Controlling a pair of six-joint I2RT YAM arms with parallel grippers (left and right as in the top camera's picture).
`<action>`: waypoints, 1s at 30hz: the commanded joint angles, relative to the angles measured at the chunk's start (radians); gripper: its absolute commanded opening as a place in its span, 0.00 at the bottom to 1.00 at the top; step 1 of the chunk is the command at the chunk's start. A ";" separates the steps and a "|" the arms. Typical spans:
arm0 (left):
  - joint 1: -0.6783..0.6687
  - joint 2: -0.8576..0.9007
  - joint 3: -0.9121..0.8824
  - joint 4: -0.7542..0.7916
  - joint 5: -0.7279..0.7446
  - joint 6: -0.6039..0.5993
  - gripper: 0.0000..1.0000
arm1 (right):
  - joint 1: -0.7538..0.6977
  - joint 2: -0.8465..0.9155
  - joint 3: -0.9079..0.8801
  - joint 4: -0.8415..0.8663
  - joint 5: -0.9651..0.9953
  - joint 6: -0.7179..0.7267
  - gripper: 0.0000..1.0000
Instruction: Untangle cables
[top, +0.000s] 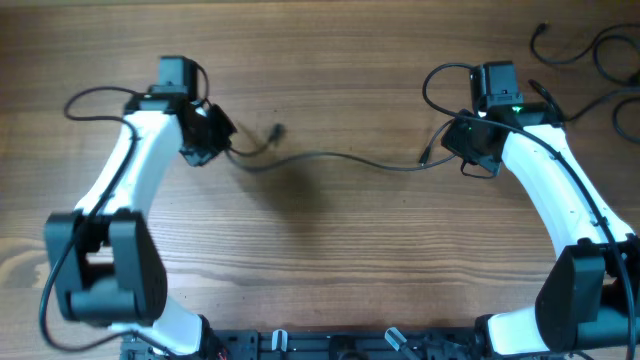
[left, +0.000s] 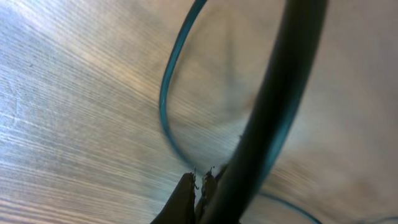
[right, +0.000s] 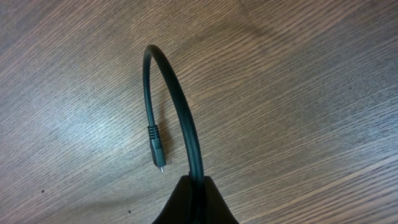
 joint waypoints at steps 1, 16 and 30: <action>0.124 -0.251 0.074 0.000 0.132 -0.002 0.04 | -0.005 -0.005 -0.002 -0.003 0.003 -0.013 0.04; 0.411 -0.547 0.074 -0.002 0.434 -0.005 0.04 | -0.079 -0.063 0.286 -0.079 -0.102 -0.158 0.04; 0.029 -0.541 0.074 -0.025 0.466 -0.072 0.86 | -0.431 -0.064 0.637 -0.268 0.050 -0.248 0.04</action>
